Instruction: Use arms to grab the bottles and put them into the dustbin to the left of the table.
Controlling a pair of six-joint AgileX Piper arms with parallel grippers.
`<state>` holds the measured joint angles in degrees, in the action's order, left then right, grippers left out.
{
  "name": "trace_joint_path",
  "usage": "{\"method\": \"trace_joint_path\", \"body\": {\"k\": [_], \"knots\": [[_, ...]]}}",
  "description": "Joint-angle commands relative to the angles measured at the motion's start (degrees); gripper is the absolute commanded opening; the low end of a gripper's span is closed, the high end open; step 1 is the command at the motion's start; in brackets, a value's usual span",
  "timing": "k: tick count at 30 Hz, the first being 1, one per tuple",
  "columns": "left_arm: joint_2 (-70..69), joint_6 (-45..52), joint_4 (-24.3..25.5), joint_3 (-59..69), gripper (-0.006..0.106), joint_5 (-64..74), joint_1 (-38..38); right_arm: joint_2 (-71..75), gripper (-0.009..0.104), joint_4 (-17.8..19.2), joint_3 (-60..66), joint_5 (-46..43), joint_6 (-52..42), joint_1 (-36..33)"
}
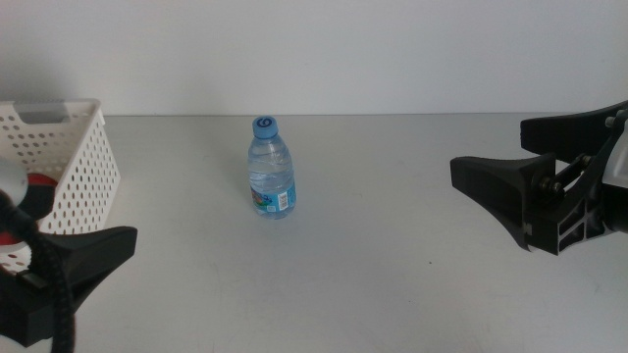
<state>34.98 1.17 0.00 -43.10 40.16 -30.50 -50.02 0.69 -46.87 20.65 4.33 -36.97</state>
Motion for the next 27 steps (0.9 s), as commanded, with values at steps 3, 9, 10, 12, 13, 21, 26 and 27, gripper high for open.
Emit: {"method": "trace_joint_path", "body": {"k": [3, 9, 10, 12, 13, 21, 26, 27], "knots": [[0.1, -0.5, 0.0, -1.7, 0.093, -6.7, -0.4, 0.5, 0.075, 0.7, -1.4, -3.7, -0.7, -0.2], [0.1, -2.4, 0.0, -1.7, 0.093, -8.4, -0.3, 0.5, 0.075, 0.7, -1.4, -3.7, -0.7, -0.2], [0.4, -3.0, 0.0, -1.7, 0.093, -9.4, -0.3, 0.5, 0.075, 0.7, -1.4, -3.7, -0.7, -0.2], [0.9, -3.2, 0.0, -1.7, 0.093, -11.4, -0.3, 0.5, 0.075, 0.7, -1.4, -3.7, -0.7, -0.2], [1.2, -3.2, 0.0, -1.7, 0.093, -12.4, -0.3, 0.5, 0.075, 0.7, -1.4, -3.7, -0.7, -0.2], [6.8, -2.3, 0.0, -1.7, 0.093, -21.5, -0.3, 0.5, 0.075, 0.7, -1.4, -3.6, -0.7, -0.2], [12.5, -2.1, 0.0, -1.7, 0.093, -30.3, -0.4, 0.5, 0.075, 0.7, -1.4, -3.6, -0.7, -0.2], [13.7, -2.1, 0.0, -1.7, 0.093, -31.7, -0.4, 0.5, 0.075, 0.7, -1.4, -3.6, -0.7, -0.2]]}}
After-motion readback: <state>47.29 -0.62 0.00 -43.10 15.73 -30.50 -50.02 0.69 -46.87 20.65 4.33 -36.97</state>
